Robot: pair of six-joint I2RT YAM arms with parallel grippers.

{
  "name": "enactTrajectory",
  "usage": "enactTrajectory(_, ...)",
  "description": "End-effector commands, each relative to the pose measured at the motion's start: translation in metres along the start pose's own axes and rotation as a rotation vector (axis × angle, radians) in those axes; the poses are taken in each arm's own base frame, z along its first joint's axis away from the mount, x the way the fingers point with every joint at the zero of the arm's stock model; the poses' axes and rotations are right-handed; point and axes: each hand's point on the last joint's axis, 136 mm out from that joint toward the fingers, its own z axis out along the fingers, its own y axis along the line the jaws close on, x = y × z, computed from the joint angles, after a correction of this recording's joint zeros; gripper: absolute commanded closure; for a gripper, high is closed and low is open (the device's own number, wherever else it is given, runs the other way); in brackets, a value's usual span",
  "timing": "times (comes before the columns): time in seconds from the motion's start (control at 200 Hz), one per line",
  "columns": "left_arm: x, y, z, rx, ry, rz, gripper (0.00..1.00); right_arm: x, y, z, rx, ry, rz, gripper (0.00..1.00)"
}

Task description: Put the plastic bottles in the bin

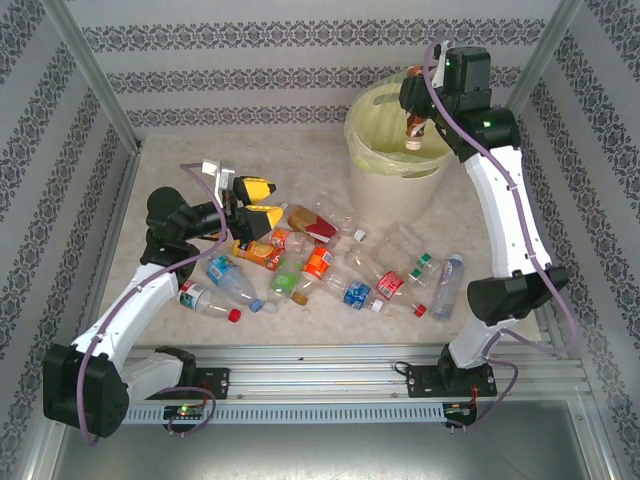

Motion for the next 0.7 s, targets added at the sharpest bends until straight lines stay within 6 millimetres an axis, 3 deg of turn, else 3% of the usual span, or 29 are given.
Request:
enactTrajectory(0.0, 0.003, 0.002, -0.002, -0.036, -0.007, 0.042, 0.0, 0.007, -0.02, 0.013, 0.081, 0.041, -0.012, 0.5)
enactTrajectory(0.185, 0.005, 0.004, -0.002, -0.043, -0.004, 0.038, 0.0, 0.033, -0.035, 0.044, 0.102, 0.144, -0.019, 0.51)
enactTrajectory(0.42, 0.009, 0.012, -0.002, -0.079, 0.012, 0.029, 0.0, 0.071, -0.039, 0.074, 0.079, 0.289, -0.024, 0.51)
enactTrajectory(0.694, 0.013, 0.023, -0.002, -0.127, 0.026, 0.011, 0.0, 0.118, -0.045, 0.098, 0.083, 0.452, 0.002, 0.5)
